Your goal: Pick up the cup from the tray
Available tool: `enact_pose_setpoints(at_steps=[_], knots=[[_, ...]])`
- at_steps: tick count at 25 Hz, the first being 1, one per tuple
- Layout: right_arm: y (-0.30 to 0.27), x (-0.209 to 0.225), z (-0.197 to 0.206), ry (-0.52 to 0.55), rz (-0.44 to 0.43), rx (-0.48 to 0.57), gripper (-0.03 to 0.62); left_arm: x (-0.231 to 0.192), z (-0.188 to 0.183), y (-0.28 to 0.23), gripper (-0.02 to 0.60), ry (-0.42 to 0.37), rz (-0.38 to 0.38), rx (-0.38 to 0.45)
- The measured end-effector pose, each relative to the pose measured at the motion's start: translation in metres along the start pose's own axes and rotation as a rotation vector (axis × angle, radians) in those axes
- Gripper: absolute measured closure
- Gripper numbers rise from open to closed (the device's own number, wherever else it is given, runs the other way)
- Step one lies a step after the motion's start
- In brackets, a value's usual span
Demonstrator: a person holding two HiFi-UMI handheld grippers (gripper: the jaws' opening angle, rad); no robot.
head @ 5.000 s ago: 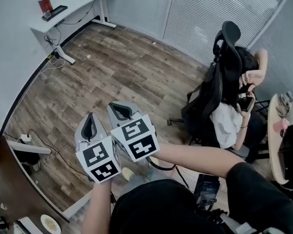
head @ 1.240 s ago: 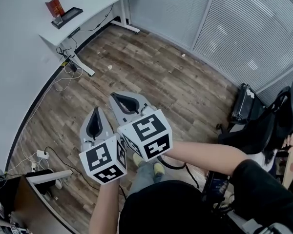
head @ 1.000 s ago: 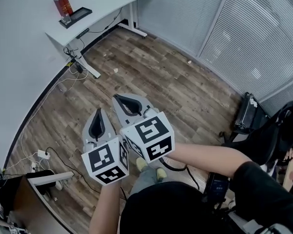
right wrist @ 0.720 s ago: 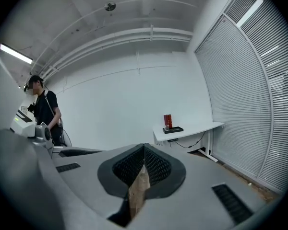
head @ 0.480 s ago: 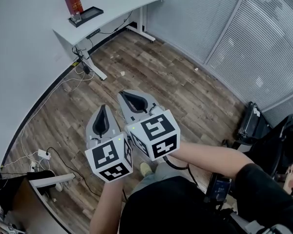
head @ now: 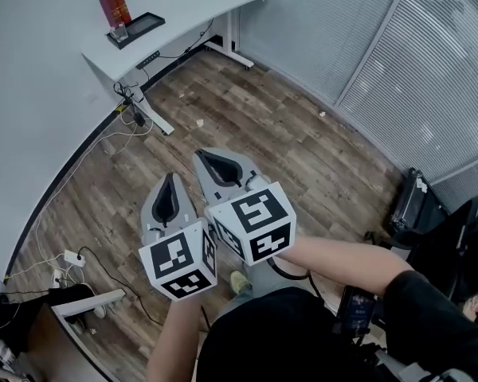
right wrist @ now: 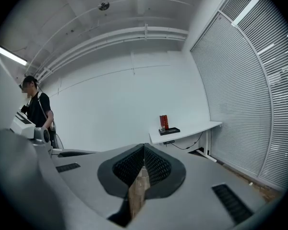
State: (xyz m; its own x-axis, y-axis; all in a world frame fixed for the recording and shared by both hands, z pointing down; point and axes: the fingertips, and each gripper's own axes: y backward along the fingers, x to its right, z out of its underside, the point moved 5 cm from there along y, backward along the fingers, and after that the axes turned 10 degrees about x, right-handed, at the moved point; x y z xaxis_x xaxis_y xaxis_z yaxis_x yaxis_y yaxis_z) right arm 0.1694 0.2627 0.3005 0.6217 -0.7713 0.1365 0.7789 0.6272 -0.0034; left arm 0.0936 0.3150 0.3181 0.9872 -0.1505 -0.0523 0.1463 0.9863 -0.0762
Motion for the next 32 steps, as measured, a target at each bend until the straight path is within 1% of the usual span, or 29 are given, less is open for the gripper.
enact_pose_setpoints(at_steps=[11,16,21,25,32], knots=[[-0.054,0.077,-0.020,-0.015,-0.017,0.033,0.579,0.023,-0.017,-0.092,0.581,-0.032,-0.009,0.007],[-0.067,0.102,-0.019,-0.023,-0.029,0.041,0.579,0.032,-0.015,-0.118,0.581,-0.043,-0.019,0.006],[-0.078,0.129,-0.017,-0.042,-0.048,0.034,0.579,0.044,-0.011,-0.141,0.581,-0.054,-0.046,-0.001],[-0.086,0.135,-0.015,-0.050,-0.070,0.019,0.579,0.044,-0.010,-0.150,0.581,-0.050,-0.064,-0.017],[-0.110,0.126,-0.015,-0.077,-0.110,0.029,0.579,0.024,-0.013,-0.157,0.581,-0.047,-0.109,-0.019]])
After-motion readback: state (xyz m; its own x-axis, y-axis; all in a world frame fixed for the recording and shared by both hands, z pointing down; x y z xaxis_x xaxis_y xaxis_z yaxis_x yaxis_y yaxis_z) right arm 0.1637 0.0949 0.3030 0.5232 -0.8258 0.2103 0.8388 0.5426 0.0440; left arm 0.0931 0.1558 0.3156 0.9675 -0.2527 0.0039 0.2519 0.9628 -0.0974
